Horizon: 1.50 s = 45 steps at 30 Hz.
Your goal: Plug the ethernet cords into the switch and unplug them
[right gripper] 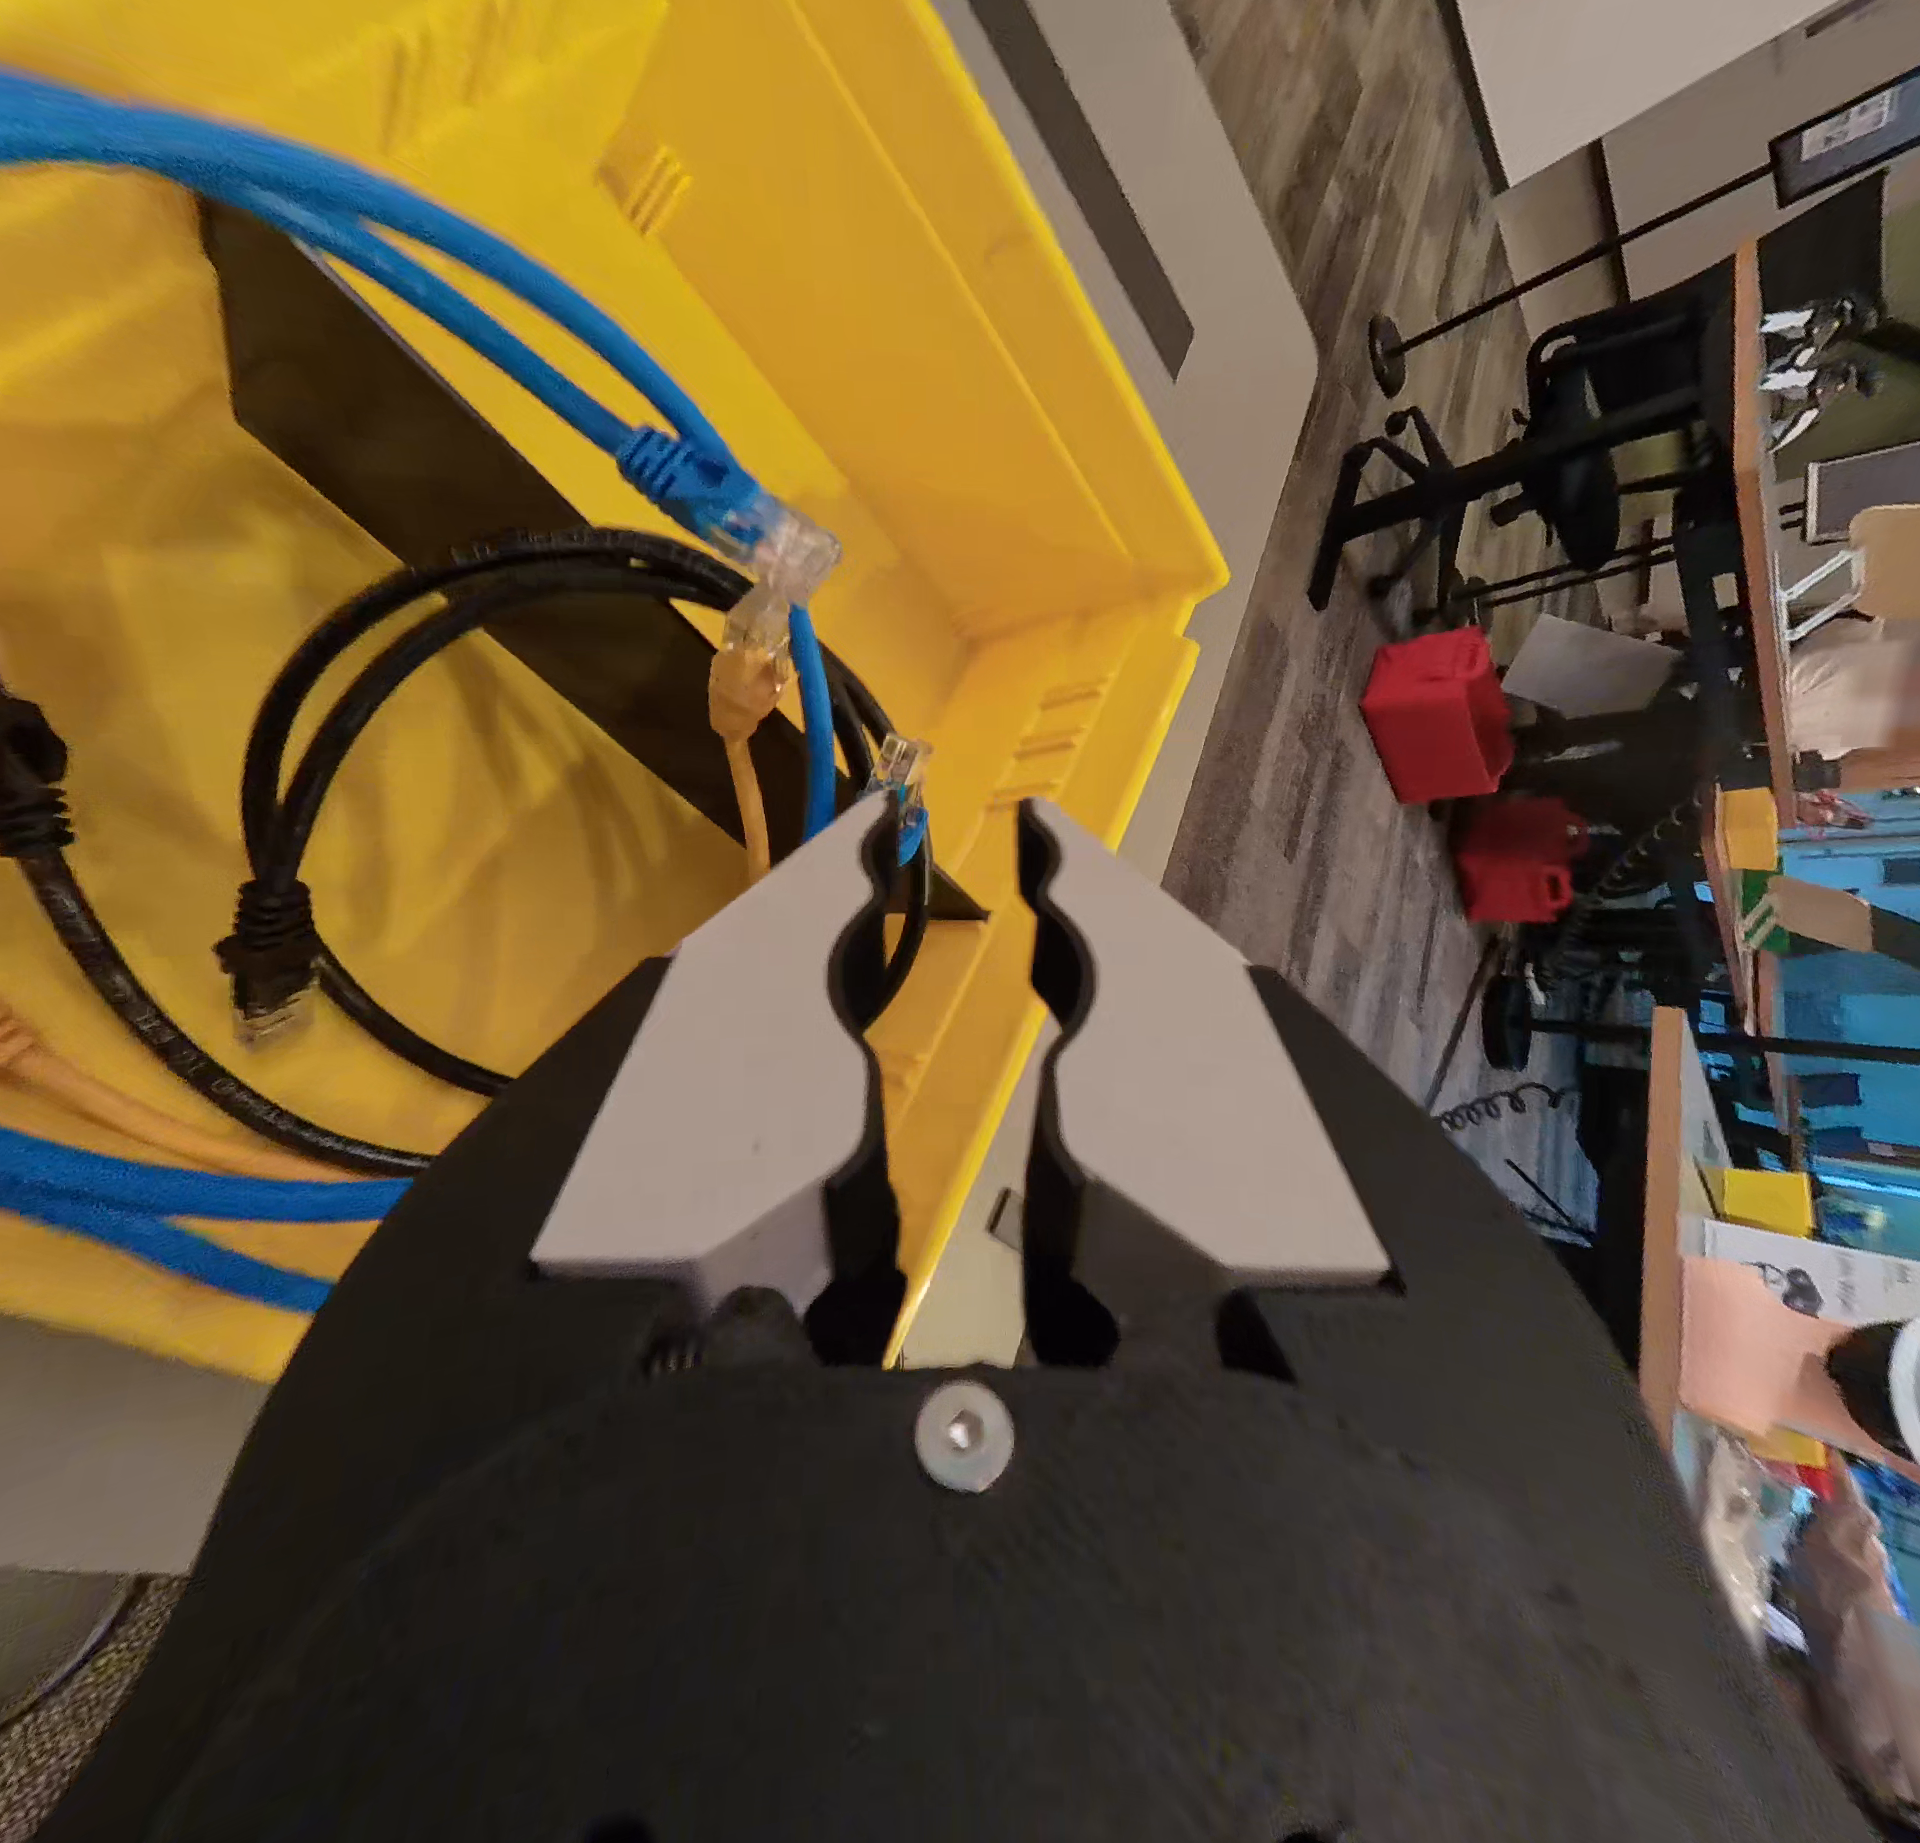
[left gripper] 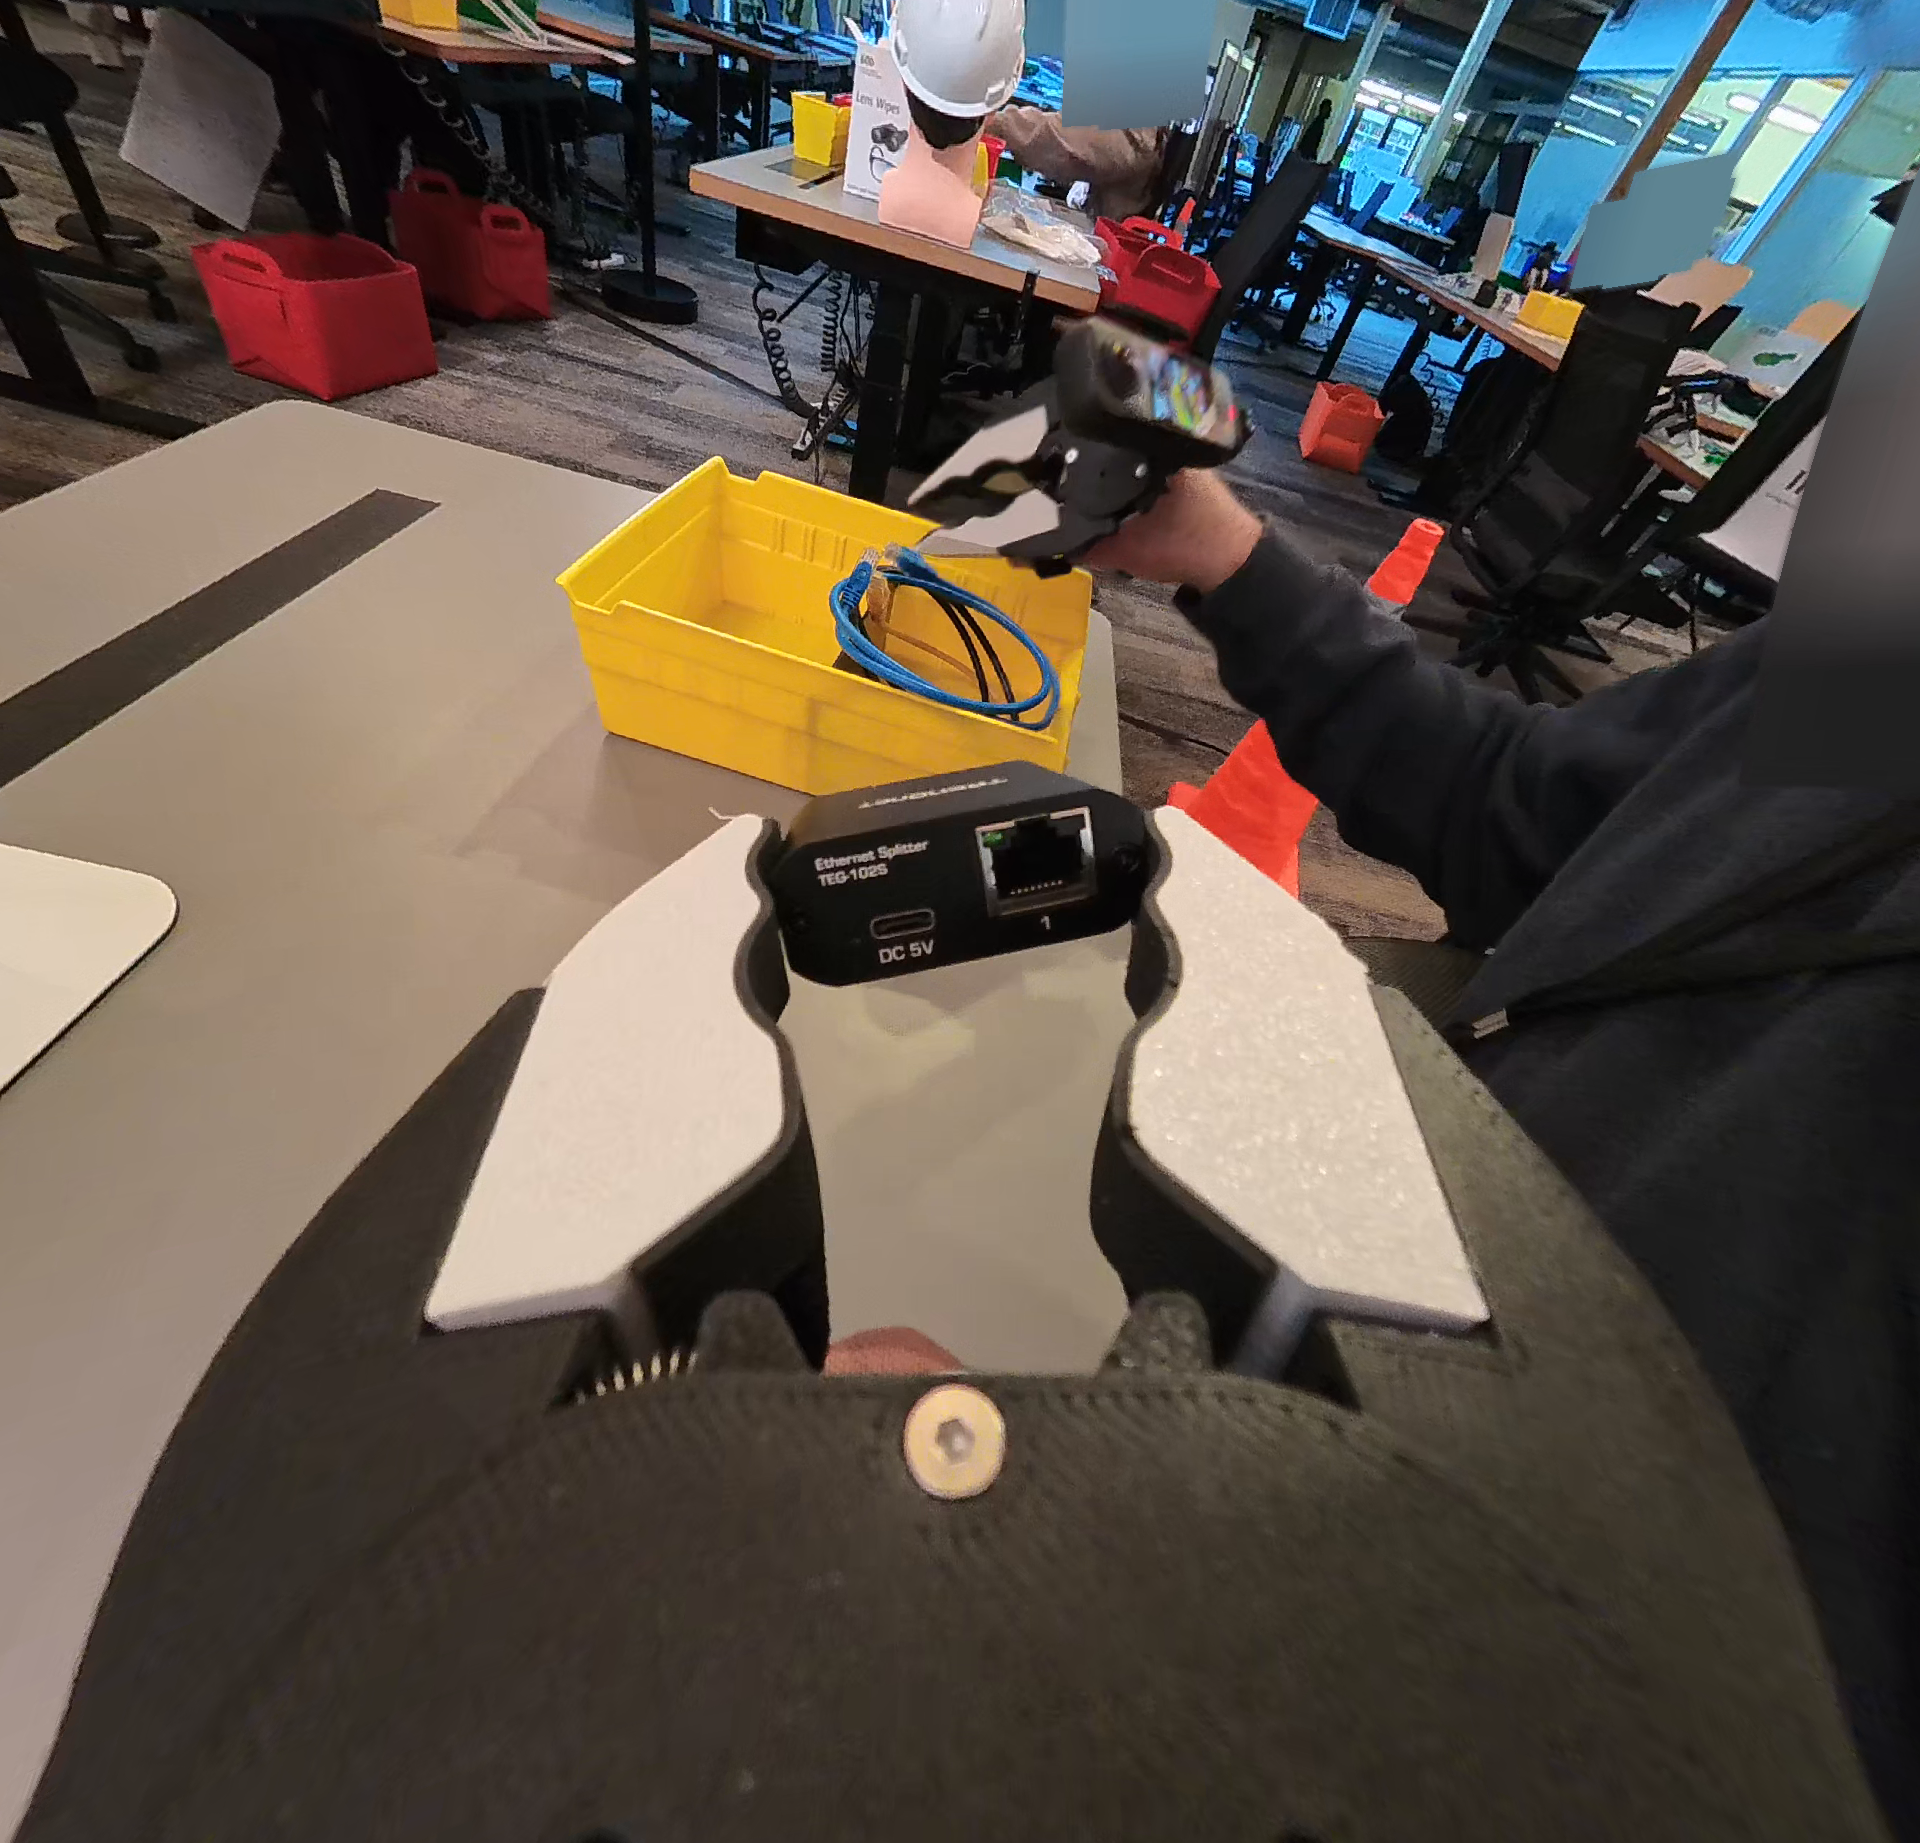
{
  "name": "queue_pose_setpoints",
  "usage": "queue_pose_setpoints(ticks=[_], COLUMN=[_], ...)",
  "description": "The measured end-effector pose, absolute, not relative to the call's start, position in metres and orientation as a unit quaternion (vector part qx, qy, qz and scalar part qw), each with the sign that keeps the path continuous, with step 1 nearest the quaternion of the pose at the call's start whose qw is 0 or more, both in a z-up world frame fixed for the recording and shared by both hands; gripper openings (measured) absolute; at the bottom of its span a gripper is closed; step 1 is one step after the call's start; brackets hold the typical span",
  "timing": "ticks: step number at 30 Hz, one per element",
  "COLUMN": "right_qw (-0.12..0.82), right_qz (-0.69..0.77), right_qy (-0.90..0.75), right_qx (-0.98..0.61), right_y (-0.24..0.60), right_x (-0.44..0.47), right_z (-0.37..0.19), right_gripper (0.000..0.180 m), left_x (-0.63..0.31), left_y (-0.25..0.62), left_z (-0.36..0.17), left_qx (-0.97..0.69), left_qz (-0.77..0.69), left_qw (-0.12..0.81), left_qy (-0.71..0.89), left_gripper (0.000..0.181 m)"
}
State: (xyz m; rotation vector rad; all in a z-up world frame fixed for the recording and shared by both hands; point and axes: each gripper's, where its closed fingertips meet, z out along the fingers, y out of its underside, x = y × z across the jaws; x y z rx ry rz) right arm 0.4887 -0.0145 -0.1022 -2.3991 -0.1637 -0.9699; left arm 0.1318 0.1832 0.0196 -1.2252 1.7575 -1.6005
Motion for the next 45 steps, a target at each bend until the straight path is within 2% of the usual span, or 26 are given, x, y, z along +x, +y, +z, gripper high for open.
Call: queue_pose_setpoints(ticks=[5,9,14,17,22,27,33,40,45], right_qw=[0.282,0.354,0.478,0.493,0.490,0.509,0.517,0.394,0.302], right_qz=[-0.359,-0.350,-0.232,-0.222,-0.276,-0.250,-0.268,-0.314,-0.315], right_qy=[-0.058,-0.126,-0.339,-0.430,-0.498,-0.473,-0.403,-0.238,-0.151], right_qx=[-0.888,-0.858,-0.776,-0.723,-0.661,-0.674,-0.706,-0.830,-0.887], right_y=[-0.015,0.021,0.102,0.136,0.165,0.161,0.145,0.114,0.084], right_x=[0.474,0.414,0.246,0.175,0.139,0.147,0.205,0.370,0.454], right_z=[-0.065,-0.025,-0.001,-0.005,-0.013,0.000,0.037,0.029,0.000], right_gripper=[0.054,0.053,0.054,0.051,0.031,0.022,0.022,0.023,0.022], left_x=[0.136,0.140,0.145,0.147,0.143,0.142,0.133,0.086,0.015], left_y=[0.181,0.177,0.163,0.152,0.139,0.142,0.174,0.240,0.309], left_z=[0.015,0.006,-0.002,-0.005,0.003,0.007,0.037,0.059,0.038], left_qx=[-0.447,-0.452,-0.455,-0.455,-0.438,-0.432,-0.440,-0.491,-0.568], left_qz=[-0.583,-0.586,-0.604,-0.623,-0.677,-0.677,-0.640,-0.498,-0.398], left_qw=[0.226,0.213,0.186,0.165,0.125,0.129,0.225,0.373,0.433], left_qy=[0.640,0.637,0.627,0.614,0.578,0.581,0.588,0.609,0.576], left_gripper=[0.063,0.063,0.063,0.063,0.063,0.063,0.070,0.068,0.068])
